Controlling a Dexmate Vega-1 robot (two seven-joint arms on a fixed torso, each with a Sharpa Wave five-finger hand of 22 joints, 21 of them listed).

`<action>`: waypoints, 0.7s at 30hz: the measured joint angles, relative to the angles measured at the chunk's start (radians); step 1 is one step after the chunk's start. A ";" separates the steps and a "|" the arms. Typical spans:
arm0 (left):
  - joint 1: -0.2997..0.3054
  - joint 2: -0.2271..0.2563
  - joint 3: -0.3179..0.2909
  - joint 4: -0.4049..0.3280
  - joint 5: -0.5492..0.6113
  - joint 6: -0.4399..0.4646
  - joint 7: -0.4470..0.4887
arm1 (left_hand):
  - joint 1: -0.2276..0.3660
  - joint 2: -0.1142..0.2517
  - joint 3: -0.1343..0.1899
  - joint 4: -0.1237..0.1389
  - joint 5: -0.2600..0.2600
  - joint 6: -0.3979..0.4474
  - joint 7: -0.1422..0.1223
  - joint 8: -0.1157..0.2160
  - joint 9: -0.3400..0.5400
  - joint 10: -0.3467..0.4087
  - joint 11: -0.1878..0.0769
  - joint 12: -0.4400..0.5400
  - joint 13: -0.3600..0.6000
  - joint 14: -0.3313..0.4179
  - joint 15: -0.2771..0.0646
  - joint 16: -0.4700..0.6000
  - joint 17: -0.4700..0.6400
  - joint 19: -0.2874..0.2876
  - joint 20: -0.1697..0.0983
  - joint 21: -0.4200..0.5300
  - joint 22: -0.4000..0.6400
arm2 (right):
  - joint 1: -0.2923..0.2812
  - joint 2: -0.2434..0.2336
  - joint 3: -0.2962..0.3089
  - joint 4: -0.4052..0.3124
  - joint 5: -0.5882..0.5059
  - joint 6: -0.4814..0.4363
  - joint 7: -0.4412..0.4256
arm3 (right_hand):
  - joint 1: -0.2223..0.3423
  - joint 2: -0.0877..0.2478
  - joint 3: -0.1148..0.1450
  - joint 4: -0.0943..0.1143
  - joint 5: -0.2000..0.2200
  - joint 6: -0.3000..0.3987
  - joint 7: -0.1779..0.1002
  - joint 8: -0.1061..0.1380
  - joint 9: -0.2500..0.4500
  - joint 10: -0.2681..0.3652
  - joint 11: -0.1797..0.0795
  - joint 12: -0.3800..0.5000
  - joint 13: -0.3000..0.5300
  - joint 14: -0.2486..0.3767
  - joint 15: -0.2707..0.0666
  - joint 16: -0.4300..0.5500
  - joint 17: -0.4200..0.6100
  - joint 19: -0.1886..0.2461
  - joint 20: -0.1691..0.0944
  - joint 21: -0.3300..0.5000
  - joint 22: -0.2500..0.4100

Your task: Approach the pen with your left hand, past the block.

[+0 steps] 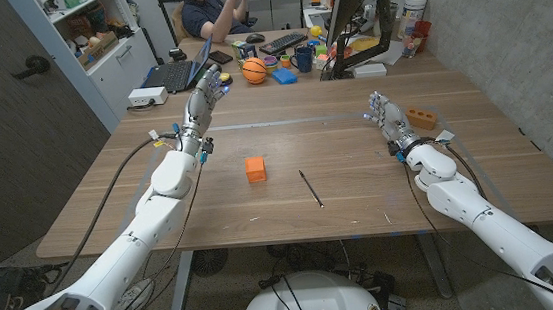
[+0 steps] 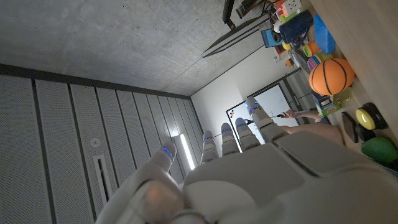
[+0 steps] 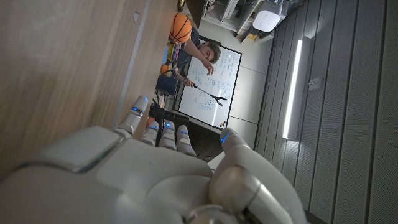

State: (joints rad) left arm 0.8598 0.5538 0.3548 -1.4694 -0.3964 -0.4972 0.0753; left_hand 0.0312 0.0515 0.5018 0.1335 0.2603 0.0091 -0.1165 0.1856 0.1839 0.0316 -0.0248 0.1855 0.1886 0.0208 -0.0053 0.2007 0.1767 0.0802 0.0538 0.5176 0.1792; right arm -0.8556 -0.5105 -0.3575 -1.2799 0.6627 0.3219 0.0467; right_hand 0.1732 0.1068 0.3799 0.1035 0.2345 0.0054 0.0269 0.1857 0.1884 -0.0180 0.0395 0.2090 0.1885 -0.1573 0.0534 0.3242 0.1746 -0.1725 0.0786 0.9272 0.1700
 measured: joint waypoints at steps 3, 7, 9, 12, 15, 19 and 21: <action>0.002 0.009 -0.001 -0.019 0.024 -0.005 0.011 | 0.000 0.000 0.000 0.000 0.000 0.000 0.000 0.000 0.000 0.000 0.000 0.000 0.000 0.000 0.000 0.000 0.000 -0.003 0.003 -0.004 0.000 | -0.001 0.000 0.000 0.000 0.001 0.001 0.000 | 0.000 0.000 0.000 0.000 0.000 0.000 0.000 0.000 0.000 0.000 0.000 0.000 0.000 0.000 0.000 0.000 0.000 0.000 0.000 0.000 0.000; 0.004 0.028 -0.004 -0.062 0.102 -0.020 0.036 | 0.000 0.000 0.000 -0.008 0.000 -0.006 -0.005 0.000 0.000 0.000 0.000 0.000 0.000 0.000 0.000 0.000 0.000 -0.004 0.004 -0.005 0.000 | -0.005 0.000 0.001 -0.001 0.002 0.004 0.000 | 0.000 0.000 0.000 0.000 0.000 0.000 0.000 0.000 0.000 0.000 0.000 0.000 0.000 0.000 0.000 0.000 0.000 0.000 0.000 -0.002 0.000; 0.005 0.037 -0.005 -0.086 0.150 -0.029 0.049 | 0.006 -0.002 0.000 -0.008 0.000 -0.002 -0.009 0.000 0.000 0.000 0.000 0.000 0.000 0.000 0.000 0.000 0.000 -0.004 0.004 -0.008 0.000 | -0.006 0.000 0.001 -0.001 0.002 0.005 0.000 | 0.000 0.000 0.000 0.000 0.000 0.000 0.000 0.000 0.000 0.000 0.000 0.000 0.000 0.000 0.000 0.000 0.000 0.000 0.000 -0.007 0.000; 0.005 0.047 -0.007 -0.112 0.150 -0.029 0.049 | 0.009 -0.001 0.000 -0.008 0.000 -0.002 -0.009 0.000 0.000 0.000 0.000 0.000 0.000 0.000 0.000 0.000 0.000 -0.004 0.004 -0.008 0.000 | -0.007 0.001 0.002 -0.002 0.003 0.007 0.000 | 0.000 0.000 0.000 0.000 0.000 0.000 0.000 0.000 0.000 0.000 0.000 0.000 0.000 0.000 0.000 0.000 0.000 0.000 0.000 -0.007 0.000; 0.005 0.055 -0.008 -0.134 0.229 -0.043 0.069 | 0.009 -0.001 0.000 -0.008 0.000 0.000 -0.011 0.000 0.000 -0.003 -0.003 0.000 -0.002 0.000 0.000 0.000 0.000 -0.004 0.004 -0.011 0.000 | -0.010 0.001 0.003 -0.003 0.003 0.008 -0.001 | 0.000 0.000 0.000 0.000 0.000 0.000 0.000 0.000 0.000 0.000 0.000 0.000 0.000 0.000 0.000 0.000 0.000 0.000 0.000 -0.007 0.000; 0.002 0.063 -0.008 -0.162 0.229 -0.043 0.069 | 0.009 -0.001 0.002 -0.014 0.000 0.002 -0.013 0.000 0.000 -0.004 -0.004 0.000 -0.003 -0.005 -0.005 0.000 0.000 -0.004 0.004 -0.011 0.000 | -0.010 0.001 0.003 -0.003 0.004 0.009 -0.001 | 0.000 0.000 0.000 0.000 0.000 0.000 0.000 0.000 0.000 0.000 0.000 0.000 0.000 0.000 0.000 -0.001 0.000 0.000 0.000 -0.010 0.000; 0.000 0.067 -0.008 -0.182 0.346 -0.060 0.095 | 0.009 -0.001 0.000 -0.016 0.000 0.002 -0.013 0.000 0.000 -0.005 -0.013 0.000 -0.003 -0.006 -0.007 0.000 0.000 -0.004 0.004 -0.011 0.000 | -0.013 0.002 0.004 -0.003 0.004 0.012 -0.001 | 0.000 0.000 0.000 0.000 0.000 0.000 0.000 0.000 0.000 0.000 0.000 0.000 0.000 0.000 0.000 -0.007 0.000 0.000 0.000 -0.010 0.000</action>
State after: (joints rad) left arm 0.8598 0.6210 0.3469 -1.6511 -0.0502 -0.5573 0.1700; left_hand 0.0403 0.0503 0.5019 0.1172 0.2603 0.0108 -0.1291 0.1856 0.1838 0.0263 -0.0381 0.1855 0.1858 0.0151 -0.0119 0.2007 0.1769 0.0765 0.0575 0.5062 0.1791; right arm -0.8690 -0.5089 -0.3537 -1.2828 0.6668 0.3337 0.0455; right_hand 0.1732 0.1068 0.3799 0.1034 0.2345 0.0054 0.0268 0.1857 0.1883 -0.0180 0.0395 0.2090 0.1883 -0.1573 0.0534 0.3173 0.1745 -0.1725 0.0786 0.9170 0.1698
